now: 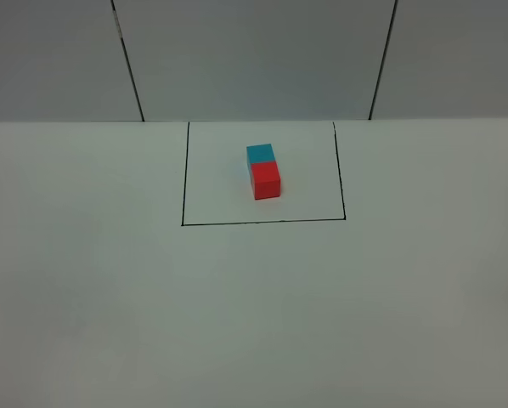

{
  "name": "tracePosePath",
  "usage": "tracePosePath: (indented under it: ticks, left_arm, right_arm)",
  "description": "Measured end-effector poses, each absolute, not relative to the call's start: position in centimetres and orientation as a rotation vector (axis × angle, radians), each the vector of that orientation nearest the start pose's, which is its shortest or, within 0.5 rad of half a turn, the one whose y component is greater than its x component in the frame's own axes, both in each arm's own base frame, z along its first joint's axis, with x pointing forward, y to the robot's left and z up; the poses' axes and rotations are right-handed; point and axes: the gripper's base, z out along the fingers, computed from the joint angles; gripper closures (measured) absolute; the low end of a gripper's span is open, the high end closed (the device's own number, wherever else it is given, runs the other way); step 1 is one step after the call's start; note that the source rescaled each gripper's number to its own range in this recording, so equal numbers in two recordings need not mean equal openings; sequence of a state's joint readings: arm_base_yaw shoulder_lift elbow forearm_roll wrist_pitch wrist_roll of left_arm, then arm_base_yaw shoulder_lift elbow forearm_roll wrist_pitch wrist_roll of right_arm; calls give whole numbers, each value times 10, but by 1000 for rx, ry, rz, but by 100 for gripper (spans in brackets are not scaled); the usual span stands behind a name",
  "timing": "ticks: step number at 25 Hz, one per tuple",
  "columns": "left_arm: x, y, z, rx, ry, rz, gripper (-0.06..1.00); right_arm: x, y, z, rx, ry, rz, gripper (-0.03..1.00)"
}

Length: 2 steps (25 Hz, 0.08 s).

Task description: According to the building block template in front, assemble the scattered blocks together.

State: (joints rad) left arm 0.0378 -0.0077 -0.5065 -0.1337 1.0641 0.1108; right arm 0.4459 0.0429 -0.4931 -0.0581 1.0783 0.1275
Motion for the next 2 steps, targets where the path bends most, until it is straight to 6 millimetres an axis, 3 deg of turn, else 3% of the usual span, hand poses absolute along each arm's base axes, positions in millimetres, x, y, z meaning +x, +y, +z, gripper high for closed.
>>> tracePosePath:
  ticks: [2]
  left_arm:
    - [-7,-11,279,82,2025,-66,-6]
  right_arm:
    - [3,-4,274,-299,2099,250,15]
